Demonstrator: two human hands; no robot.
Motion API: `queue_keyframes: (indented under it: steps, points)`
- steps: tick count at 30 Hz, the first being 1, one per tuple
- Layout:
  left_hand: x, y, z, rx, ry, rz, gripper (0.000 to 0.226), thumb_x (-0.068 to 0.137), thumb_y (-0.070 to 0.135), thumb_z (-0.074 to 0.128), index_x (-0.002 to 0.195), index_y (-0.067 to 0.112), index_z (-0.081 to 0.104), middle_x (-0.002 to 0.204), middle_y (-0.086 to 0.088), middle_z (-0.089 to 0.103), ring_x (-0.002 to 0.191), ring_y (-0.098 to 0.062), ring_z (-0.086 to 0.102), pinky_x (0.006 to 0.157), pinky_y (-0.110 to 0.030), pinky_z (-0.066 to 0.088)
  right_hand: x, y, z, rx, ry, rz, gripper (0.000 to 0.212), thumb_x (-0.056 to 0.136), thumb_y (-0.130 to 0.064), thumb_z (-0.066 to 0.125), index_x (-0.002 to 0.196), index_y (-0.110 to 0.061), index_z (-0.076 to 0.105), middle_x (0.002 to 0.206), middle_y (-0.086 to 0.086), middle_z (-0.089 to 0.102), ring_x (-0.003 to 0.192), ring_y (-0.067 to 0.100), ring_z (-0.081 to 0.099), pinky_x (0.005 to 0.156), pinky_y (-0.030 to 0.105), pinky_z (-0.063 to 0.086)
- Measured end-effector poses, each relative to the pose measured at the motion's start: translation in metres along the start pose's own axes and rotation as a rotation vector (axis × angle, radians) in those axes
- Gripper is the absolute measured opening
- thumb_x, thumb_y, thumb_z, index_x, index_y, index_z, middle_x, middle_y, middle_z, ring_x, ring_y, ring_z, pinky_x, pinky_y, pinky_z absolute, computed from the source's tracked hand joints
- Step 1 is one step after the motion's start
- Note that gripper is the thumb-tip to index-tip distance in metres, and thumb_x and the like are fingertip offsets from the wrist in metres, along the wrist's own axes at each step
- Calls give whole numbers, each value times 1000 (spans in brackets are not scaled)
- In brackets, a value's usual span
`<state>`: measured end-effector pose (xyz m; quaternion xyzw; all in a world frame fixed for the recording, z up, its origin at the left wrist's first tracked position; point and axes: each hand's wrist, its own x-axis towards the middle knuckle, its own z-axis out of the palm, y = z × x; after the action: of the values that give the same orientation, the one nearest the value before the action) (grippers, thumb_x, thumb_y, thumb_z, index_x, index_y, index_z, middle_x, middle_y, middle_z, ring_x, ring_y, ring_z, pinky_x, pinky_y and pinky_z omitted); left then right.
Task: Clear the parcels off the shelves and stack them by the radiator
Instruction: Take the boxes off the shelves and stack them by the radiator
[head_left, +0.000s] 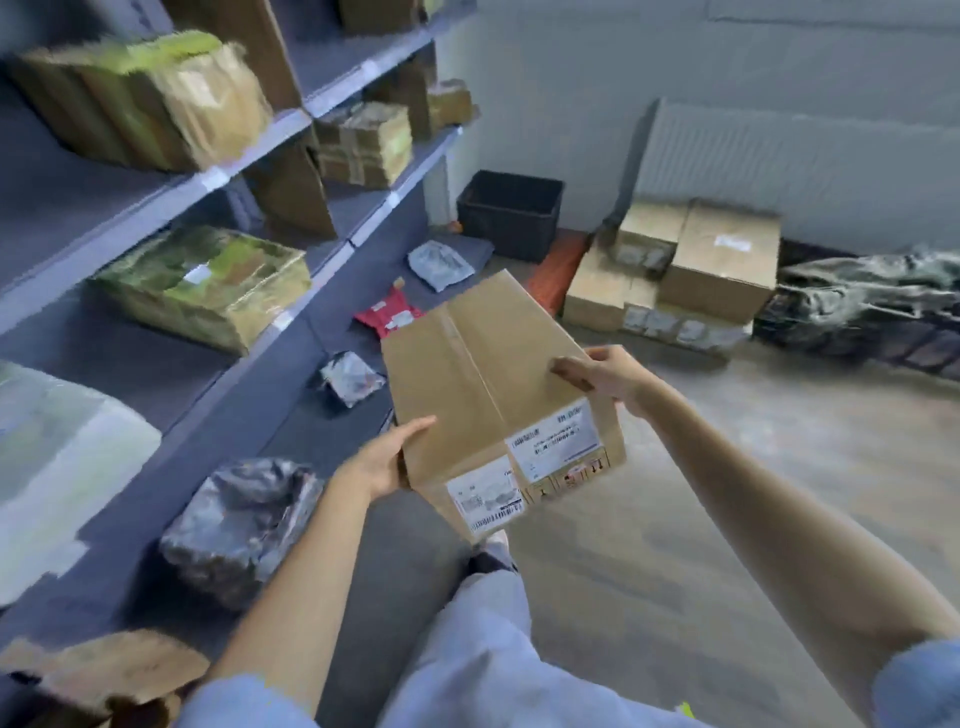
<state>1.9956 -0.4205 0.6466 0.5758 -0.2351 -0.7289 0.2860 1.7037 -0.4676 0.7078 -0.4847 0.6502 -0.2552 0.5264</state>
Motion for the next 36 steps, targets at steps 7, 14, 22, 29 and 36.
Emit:
queue_keyframes:
  steps: [7, 14, 22, 29, 36]
  points:
    - [165, 149, 129, 131, -256, -1, 37, 88, 37, 59, 121, 21, 60, 103, -2, 69, 88, -16, 65, 70, -31, 56, 99, -45, -148, 117, 260, 41, 21, 84, -34, 67, 89, -14, 68, 59, -12, 70, 48, 2, 65, 43, 15, 49]
    - [288, 258, 232, 321, -339, -60, 31, 87, 40, 60, 113, 32, 45, 108, -4, 62, 92, -23, 61, 78, -51, 48, 190, -53, -257, 180, 409, 122, 28, 80, -40, 69, 95, -16, 67, 84, -1, 70, 70, 15, 67, 60, 24, 55]
    - [439, 309, 298, 436, -342, -174, 54, 87, 36, 60, 133, 38, 32, 133, -9, 51, 120, -33, 49, 100, -61, 37, 323, -3, -330, 255, 376, 225, 33, 75, -31, 77, 102, -12, 69, 82, -3, 70, 67, 8, 66, 46, 12, 47]
    - [576, 383, 365, 474, -199, -230, 54, 88, 30, 61, 135, 32, 33, 134, -12, 53, 118, -33, 52, 101, -54, 40, 496, -2, -423, 286, 243, 267, 42, 77, -24, 75, 116, -13, 63, 105, 3, 69, 84, 13, 66, 60, 20, 53]
    - [677, 435, 389, 235, -26, -239, 62, 88, 17, 62, 139, 32, 31, 118, -3, 60, 90, -19, 59, 71, -34, 48, 669, -52, -483, -11, 65, 330, 52, 74, -6, 74, 122, -5, 55, 112, 12, 63, 100, 29, 62, 83, 37, 54]
